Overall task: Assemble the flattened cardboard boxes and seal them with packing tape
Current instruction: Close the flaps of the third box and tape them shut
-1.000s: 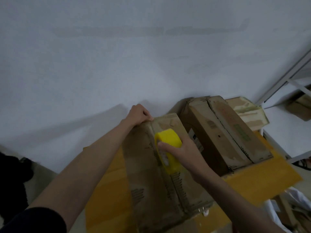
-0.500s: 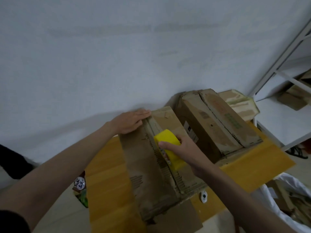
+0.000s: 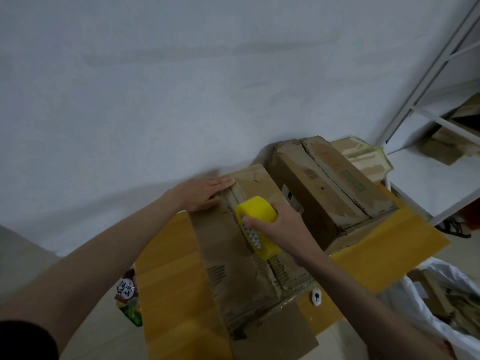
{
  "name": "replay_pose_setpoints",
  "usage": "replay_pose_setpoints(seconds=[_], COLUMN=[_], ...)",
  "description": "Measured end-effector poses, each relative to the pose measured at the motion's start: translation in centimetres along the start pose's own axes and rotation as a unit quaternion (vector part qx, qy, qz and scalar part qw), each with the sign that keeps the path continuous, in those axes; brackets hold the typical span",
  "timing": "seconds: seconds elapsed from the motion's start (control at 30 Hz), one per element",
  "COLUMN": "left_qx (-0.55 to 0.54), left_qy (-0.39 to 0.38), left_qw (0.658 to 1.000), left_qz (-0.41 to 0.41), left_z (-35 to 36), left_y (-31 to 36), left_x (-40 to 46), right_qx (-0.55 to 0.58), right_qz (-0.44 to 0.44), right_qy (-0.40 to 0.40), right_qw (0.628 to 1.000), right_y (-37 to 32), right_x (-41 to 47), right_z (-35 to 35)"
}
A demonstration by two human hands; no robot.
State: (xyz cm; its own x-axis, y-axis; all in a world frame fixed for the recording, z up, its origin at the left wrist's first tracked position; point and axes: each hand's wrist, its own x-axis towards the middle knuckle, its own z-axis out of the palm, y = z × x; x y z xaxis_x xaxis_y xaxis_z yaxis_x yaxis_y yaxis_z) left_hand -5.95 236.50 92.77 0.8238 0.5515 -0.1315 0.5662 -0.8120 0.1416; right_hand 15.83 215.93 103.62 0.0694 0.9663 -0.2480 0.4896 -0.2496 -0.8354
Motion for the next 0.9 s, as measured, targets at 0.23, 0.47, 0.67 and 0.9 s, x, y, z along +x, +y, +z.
replay_pose_setpoints(seconds=[0.23,0.47,0.67,0.9], left_qx=[0.031,0.003,0.025,0.035], left_qy=[0.017,0.04,0.034,0.008], left_qw=[0.999,0.996,0.998,0.999], left_qz=[0.034,0.082,0.053,0.031], left_z=[0.8,2.6,3.3,3.3], left_y=[0.8,4.7,5.1,5.0], left_x=[-0.7,-1.6,-1.6,-1.0], right_qx=[0.026,0.013,0.049,-0.02], right_qz=[0.023,-0.008,-0.028,0.048], right_qy=[0.009,0.042,0.061,0.06], right_qw=[0.999,0.999,0.997,0.997], right_y=[0.5,3.9,4.4,5.0], right_x=[0.1,-1.3,-1.7,-5.5], right_z=[0.2,1.4,2.4,0.0])
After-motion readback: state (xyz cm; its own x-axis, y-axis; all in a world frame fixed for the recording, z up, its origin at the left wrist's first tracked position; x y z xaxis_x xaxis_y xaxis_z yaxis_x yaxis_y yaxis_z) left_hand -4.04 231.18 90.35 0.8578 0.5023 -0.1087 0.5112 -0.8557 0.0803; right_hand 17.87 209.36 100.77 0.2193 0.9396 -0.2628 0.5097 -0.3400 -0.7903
